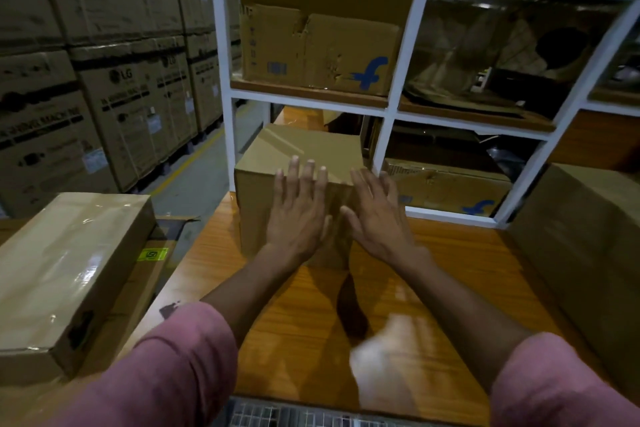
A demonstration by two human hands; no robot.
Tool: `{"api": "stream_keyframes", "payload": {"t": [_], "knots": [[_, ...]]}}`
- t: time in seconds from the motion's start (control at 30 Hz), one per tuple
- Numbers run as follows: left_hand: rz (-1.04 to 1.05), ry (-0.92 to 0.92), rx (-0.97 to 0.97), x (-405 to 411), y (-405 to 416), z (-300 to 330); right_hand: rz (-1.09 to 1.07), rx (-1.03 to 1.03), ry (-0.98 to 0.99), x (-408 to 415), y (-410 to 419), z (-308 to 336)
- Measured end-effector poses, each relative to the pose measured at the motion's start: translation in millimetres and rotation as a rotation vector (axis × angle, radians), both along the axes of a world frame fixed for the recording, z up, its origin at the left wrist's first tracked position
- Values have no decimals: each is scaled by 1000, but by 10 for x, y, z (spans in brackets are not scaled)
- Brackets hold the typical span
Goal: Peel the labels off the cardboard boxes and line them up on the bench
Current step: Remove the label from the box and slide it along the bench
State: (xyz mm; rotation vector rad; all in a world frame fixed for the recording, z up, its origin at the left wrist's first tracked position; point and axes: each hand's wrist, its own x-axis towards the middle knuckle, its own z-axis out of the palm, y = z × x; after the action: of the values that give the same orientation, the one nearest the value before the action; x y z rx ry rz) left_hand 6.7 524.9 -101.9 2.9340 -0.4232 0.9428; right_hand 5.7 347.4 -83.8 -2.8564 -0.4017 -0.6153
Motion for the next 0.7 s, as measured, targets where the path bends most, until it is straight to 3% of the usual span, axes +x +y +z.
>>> {"api": "stream_keyframes", "payload": {"t": [0.23, 0.7], "knots": [[-223, -36, -21, -436, -1276, -24, -105, 31, -128, -676, -894, -75], [-527, 109, -5, -1351, -3650, 324, -339, 44, -179, -1844, -3135, 336]]}}
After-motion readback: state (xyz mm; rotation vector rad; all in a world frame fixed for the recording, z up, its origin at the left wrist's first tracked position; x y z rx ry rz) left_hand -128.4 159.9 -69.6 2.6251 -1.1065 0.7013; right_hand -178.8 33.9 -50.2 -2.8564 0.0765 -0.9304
